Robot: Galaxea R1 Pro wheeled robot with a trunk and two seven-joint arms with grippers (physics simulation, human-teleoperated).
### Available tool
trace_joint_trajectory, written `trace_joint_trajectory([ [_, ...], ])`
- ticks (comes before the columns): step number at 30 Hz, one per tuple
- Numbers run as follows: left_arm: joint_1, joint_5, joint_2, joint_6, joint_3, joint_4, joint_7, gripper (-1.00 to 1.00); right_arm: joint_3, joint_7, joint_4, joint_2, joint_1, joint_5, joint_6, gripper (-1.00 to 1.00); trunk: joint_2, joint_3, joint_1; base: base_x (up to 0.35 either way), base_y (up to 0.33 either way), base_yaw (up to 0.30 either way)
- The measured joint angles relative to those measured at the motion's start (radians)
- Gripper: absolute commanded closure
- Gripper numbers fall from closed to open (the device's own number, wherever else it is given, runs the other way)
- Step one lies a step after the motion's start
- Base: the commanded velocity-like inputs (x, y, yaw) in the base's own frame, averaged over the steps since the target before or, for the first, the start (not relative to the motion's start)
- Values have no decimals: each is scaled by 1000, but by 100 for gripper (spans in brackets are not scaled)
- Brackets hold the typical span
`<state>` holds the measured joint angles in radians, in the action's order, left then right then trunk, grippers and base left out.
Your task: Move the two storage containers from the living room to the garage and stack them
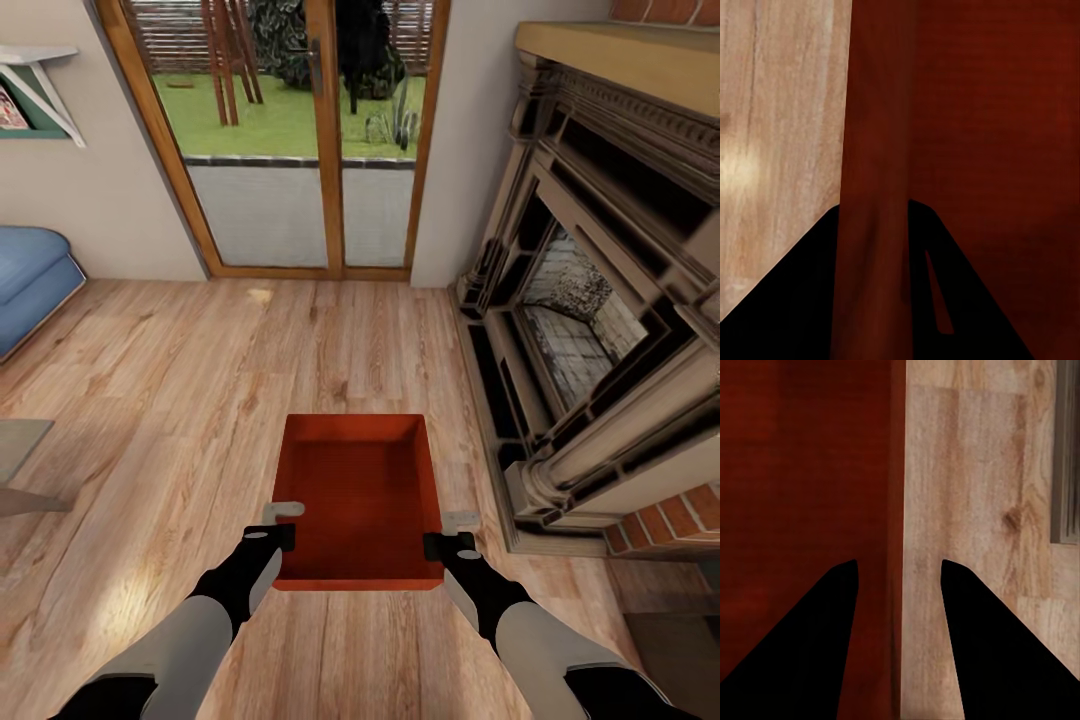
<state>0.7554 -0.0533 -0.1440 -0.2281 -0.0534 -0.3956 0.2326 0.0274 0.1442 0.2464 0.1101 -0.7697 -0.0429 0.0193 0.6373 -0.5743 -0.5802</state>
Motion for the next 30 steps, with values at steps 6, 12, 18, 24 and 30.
trace_joint_trajectory([
  [6, 0, -1, 0, 0, 0, -1, 0, 100, 1, 0, 0, 0, 0, 2, -1, 100, -42, 23, 23, 0, 0, 0],
  [12, 0, -1, -1, 0, -1, 0, 0, 100, 0, -1, 0, -1, 0, 0, 0, 100, -84, 52, 46, 0, 0, 0],
  [18, 0, -1, 0, 0, 0, -1, 0, 100, -1, -1, 1, 0, 0, -1, 0, 100, -126, 80, 69, 0, 0, 0],
  [24, 0, 0, 0, 0, 0, -1, 0, 100, 0, -1, 1, 0, 0, -1, 0, 100, -168, 108, 92, 0, 0, 0],
  [30, 0, 1, 0, 0, 0, -1, 0, 100, 0, 0, 1, 0, 0, 0, 0, 100, -211, 130, 115, 0, 0, 0],
])
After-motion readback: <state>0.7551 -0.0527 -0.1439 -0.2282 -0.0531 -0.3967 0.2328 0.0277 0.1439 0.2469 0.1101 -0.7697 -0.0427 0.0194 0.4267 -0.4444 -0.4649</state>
